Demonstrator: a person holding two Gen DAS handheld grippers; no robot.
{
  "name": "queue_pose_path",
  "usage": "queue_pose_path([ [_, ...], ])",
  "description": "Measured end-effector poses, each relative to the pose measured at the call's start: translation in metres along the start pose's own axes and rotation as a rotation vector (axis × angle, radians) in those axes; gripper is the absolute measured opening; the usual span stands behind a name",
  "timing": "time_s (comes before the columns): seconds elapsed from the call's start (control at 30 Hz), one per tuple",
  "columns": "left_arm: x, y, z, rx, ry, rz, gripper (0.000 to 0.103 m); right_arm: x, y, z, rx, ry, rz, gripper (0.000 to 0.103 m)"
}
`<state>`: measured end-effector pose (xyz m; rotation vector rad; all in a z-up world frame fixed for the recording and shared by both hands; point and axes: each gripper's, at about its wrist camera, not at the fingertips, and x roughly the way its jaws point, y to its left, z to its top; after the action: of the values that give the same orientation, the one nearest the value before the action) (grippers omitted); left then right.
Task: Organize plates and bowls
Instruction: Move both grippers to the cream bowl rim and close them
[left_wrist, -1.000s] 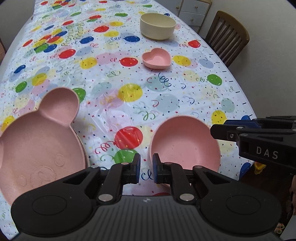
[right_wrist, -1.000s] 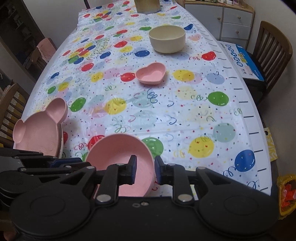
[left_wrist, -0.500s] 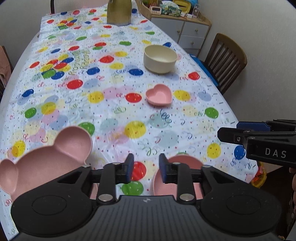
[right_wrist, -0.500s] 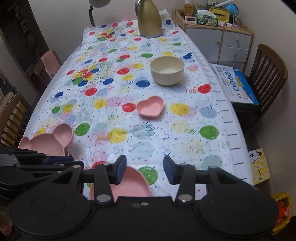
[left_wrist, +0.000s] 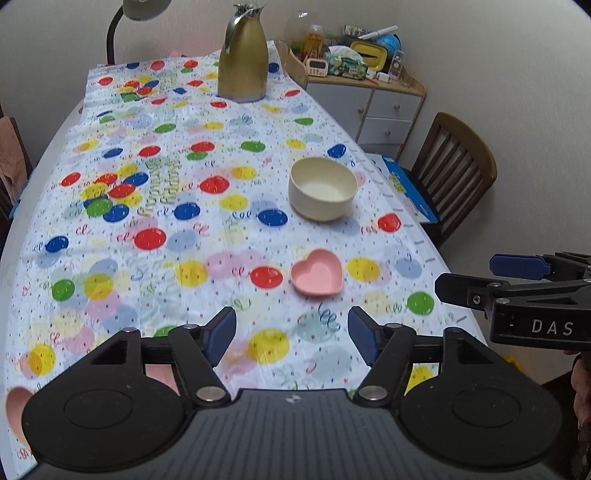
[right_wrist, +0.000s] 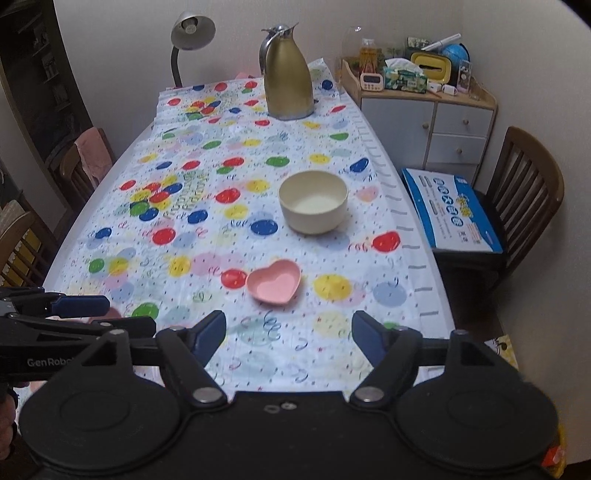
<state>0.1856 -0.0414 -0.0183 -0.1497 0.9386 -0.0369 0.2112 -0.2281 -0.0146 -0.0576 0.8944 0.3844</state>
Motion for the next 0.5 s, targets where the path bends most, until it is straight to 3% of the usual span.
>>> queue_pose_path([
  [0.37, 0.037, -0.003, 0.046, -0.054, -0.006, 0.043, 0.079, 0.02, -0.016, 0.048, -0.034, -0.038, 0.031, 0.089],
  [0.5, 0.059, 0.001, 0.065, -0.102, 0.017, 0.059, 0.079, 0.03, -0.022, 0.065, -0.053, -0.052, 0.04, 0.1],
])
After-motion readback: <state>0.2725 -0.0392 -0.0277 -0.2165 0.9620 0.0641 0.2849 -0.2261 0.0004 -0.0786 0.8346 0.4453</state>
